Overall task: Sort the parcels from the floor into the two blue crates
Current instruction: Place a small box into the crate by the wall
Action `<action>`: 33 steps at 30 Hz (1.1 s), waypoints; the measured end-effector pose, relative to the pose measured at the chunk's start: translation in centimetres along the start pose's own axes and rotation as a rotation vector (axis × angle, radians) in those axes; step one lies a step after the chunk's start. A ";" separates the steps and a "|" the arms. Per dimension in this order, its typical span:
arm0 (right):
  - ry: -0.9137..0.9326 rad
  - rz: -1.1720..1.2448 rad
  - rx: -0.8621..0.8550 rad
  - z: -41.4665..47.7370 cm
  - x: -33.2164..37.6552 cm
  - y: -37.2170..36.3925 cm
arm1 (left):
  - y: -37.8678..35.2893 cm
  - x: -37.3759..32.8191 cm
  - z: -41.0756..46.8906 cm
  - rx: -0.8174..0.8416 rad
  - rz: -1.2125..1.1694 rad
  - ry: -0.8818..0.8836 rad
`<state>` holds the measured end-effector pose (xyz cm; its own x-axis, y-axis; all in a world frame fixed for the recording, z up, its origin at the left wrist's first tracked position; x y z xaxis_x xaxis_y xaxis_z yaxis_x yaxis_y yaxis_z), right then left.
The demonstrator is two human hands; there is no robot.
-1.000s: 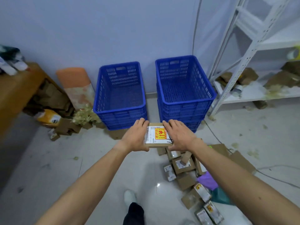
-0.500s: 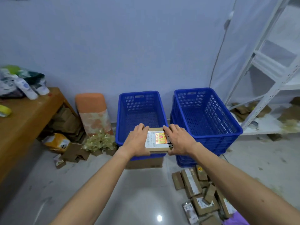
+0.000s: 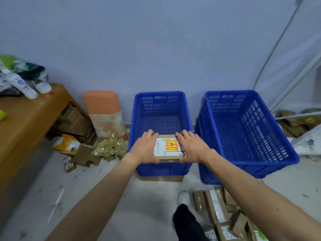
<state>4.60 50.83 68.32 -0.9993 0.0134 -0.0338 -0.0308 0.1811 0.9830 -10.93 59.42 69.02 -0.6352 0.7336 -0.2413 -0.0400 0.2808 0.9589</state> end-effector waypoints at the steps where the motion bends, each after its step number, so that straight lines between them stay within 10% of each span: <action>1: 0.014 0.007 0.011 1.7 -0.8 -0.4 | -0.1 0.6 1.6 0.009 -0.003 0.008; 33: -0.010 0.010 0.629 25.4 -7.5 -38.9 | -38.3 15.6 24.8 0.481 -0.179 0.123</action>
<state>13.75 68.66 25.73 -0.9992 0.0267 -0.0295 -0.0010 0.7250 0.6888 -0.21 75.49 24.83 -0.7379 0.5784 -0.3478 0.1843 0.6685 0.7206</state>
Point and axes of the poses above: each hand's wrist, its own z-axis towards the middle knuckle, its own y-axis out of the back of the hand, x = y × z, the point moved 6 cm from there along z, towards the middle knuckle, and after that the axes turned 5 degrees about -z, right-handed, at the moved point
